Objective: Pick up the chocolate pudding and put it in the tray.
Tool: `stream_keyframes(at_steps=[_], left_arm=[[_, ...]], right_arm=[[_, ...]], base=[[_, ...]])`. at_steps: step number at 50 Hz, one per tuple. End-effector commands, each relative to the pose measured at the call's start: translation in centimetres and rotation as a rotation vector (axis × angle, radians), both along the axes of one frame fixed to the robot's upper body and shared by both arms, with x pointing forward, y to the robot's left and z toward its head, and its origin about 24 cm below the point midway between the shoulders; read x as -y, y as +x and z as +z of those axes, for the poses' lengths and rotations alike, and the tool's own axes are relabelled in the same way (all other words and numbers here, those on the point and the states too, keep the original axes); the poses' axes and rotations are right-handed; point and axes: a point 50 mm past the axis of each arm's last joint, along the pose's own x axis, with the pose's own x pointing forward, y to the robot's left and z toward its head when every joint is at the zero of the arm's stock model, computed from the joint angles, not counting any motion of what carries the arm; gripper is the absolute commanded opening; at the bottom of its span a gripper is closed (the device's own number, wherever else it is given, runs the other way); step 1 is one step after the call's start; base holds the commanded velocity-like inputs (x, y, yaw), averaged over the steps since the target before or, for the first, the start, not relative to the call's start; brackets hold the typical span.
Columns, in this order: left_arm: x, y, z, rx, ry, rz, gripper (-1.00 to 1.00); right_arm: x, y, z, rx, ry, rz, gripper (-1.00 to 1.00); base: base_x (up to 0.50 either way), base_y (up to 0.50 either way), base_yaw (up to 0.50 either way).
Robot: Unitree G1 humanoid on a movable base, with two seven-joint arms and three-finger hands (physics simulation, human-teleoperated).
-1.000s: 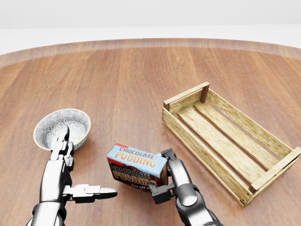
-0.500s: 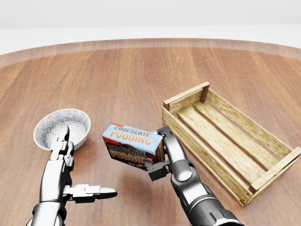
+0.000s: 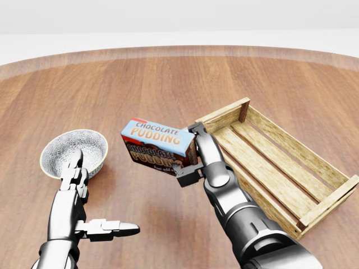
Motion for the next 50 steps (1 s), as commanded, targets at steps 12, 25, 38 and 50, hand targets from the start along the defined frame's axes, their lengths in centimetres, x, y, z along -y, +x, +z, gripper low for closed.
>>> stream_keyframes(at_steps=[12,25,38,50], left_arm=[[0.1,-0.1,0.1,-0.003,-0.017,-0.011,1.00],[0.1,-0.1,0.0,-0.004,-0.016,-0.013,1.00],[0.1,0.0,0.1,-0.005,-0.017,-0.011,1.00],[0.1,0.0,0.1,-0.003,-0.018,-0.009,1.00]], right_arm=[[-1.1,2.3,5.0,0.117,0.006,0.028,-1.00],[-0.5,2.8,5.7,0.131,-0.036,0.023,-1.00],[0.3,4.0,8.4,0.108,0.033,0.007,-1.00],[0.8,4.5,10.0,0.097,0.009,-0.013,-1.00]], base=[[0.00,0.00,0.00],[0.00,0.00,0.00],[0.00,0.00,0.00],[0.00,0.00,0.00]])
